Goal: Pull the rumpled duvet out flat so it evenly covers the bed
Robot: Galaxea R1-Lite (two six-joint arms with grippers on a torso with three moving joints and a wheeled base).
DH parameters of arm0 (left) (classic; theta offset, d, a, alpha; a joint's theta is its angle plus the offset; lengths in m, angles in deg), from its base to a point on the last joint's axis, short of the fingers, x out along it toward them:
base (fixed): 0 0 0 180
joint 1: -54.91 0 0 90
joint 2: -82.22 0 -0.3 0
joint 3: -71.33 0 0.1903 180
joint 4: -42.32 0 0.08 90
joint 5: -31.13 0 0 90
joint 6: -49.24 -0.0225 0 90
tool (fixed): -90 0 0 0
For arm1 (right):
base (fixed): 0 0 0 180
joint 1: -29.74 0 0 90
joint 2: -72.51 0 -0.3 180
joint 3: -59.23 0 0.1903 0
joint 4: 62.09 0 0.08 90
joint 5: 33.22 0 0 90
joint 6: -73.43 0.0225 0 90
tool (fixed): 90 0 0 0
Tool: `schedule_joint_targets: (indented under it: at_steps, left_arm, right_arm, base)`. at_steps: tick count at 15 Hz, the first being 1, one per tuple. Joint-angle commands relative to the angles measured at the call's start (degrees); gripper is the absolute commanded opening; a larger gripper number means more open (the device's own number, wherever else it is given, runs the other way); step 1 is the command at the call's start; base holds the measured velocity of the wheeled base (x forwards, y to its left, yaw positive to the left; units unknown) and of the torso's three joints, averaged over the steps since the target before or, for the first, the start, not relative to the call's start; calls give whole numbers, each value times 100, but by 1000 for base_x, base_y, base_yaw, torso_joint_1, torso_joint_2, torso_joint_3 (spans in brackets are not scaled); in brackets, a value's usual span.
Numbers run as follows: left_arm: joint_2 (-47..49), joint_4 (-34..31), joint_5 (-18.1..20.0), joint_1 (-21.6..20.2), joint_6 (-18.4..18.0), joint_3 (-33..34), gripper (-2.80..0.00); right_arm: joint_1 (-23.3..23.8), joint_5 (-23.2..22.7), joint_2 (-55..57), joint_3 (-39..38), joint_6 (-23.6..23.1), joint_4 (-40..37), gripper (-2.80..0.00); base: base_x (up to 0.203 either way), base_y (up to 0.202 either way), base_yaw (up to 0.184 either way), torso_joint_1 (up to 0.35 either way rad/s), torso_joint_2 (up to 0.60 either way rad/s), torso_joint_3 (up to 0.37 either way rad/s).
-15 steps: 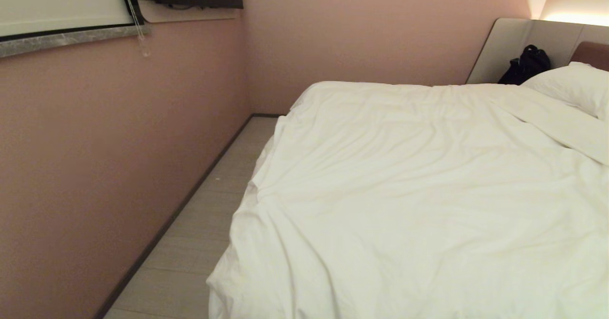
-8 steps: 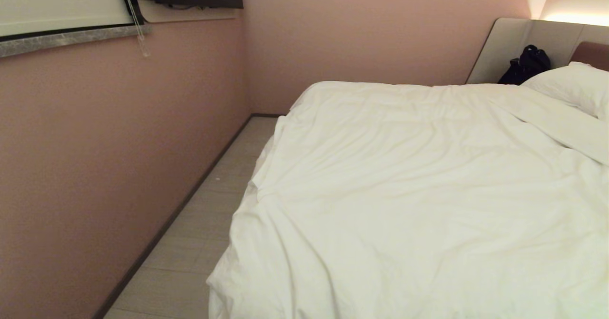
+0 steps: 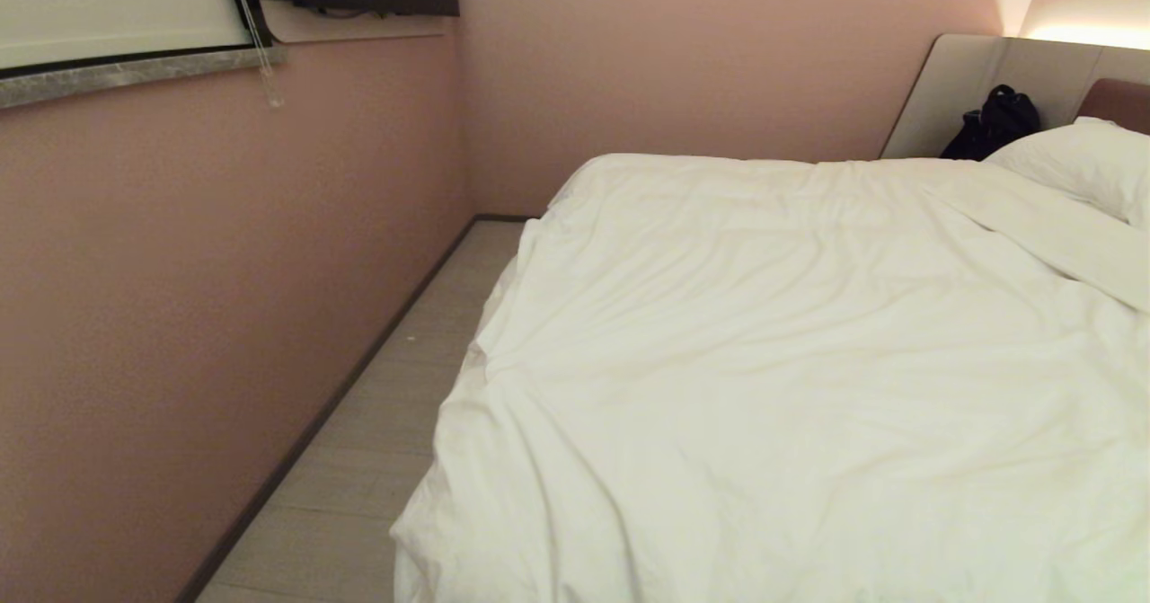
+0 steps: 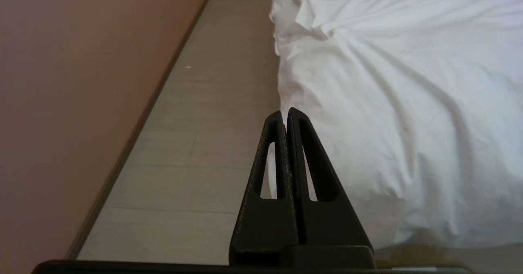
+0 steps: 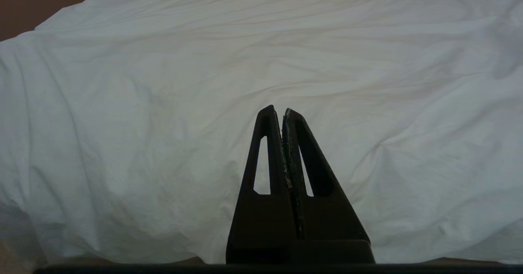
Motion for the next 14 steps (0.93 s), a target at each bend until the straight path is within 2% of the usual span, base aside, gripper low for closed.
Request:
schedule_joint_targets:
  at_steps: [1, 3, 6, 9, 14]
  left_arm:
    - [-2, 4, -37, -1, 15, 36, -280]
    - [-2, -10, -485, -1, -31, 143, -280]
    - [-2, -6, -471, -1, -126, 160, -280]
    - [-2, -23, -342, -1, -486, 160, -280]
    - [6, -58, -187, -1, -671, 152, -280]
  right_arm:
    - [-2, -3, -2, 0, -1, 0, -280]
    - [-2, -3, -2, 0, -1, 0, -280]
    - [-2, 5, -2, 0, -1, 0, -280]
    - [-2, 3, -2, 0, -1, 0, -280]
    - [-2, -3, -2, 0, -1, 0, -280]
  base:
    - [0, 0, 0, 0, 0, 0]
    - [0, 0, 0, 0, 0, 0]
    - [0, 0, 0, 0, 0, 0]
    - [0, 0, 0, 0, 0, 0]
    - [0, 0, 0, 0, 0, 0]
